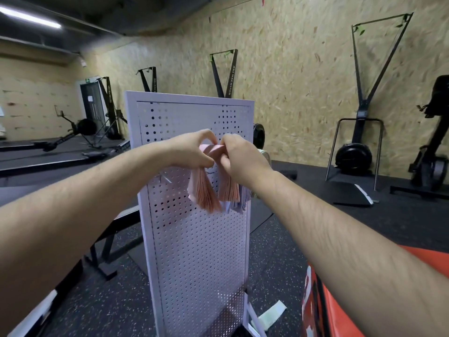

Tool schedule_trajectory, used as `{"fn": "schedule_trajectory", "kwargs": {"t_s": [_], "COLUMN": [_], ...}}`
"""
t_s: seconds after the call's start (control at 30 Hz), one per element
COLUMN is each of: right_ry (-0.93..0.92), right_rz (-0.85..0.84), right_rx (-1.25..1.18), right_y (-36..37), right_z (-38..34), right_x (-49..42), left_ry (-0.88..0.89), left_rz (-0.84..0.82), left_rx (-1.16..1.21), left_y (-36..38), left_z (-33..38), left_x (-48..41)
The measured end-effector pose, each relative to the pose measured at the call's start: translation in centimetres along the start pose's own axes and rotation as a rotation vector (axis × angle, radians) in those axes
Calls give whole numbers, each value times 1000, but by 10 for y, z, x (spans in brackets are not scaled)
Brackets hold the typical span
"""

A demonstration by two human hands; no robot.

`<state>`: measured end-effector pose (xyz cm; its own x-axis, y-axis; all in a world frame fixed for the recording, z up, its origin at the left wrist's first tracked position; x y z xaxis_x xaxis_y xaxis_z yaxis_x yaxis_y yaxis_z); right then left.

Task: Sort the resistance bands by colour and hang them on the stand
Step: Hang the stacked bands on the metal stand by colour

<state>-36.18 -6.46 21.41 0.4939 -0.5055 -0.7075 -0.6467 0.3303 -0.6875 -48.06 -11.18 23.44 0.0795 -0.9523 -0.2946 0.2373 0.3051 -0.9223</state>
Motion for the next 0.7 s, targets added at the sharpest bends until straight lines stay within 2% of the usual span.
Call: {"fn": "schedule_trajectory", "kwargs": {"t_s": [0.33,0.5,0.7], "right_ry": [172,231,238], "right_rz": [-140,-143,-127], "right_rx": [-197,-318,-350], "right_y": [59,72,70], "right_z": [9,11,12], "right_x": [16,31,35], "left_ry": [-26,-39,-61], "left_rz": [-55,-7,11], "left_rx": [-177,-173,-172], "left_y": [31,44,47], "left_z": [-20,-24,-23], "left_x": [-9,-5,-2]}}
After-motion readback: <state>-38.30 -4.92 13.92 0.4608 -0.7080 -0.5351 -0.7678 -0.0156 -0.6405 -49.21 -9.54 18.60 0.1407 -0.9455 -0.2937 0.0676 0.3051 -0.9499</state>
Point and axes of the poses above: each hand's wrist, its own x-axis away from the middle knuckle, its own y-axis out of the palm, z = x × y, the point moved 6 cm from there along -x, towards the middle knuckle, and after that the axes turned 4 degrees about y, right-handed, at the moved point
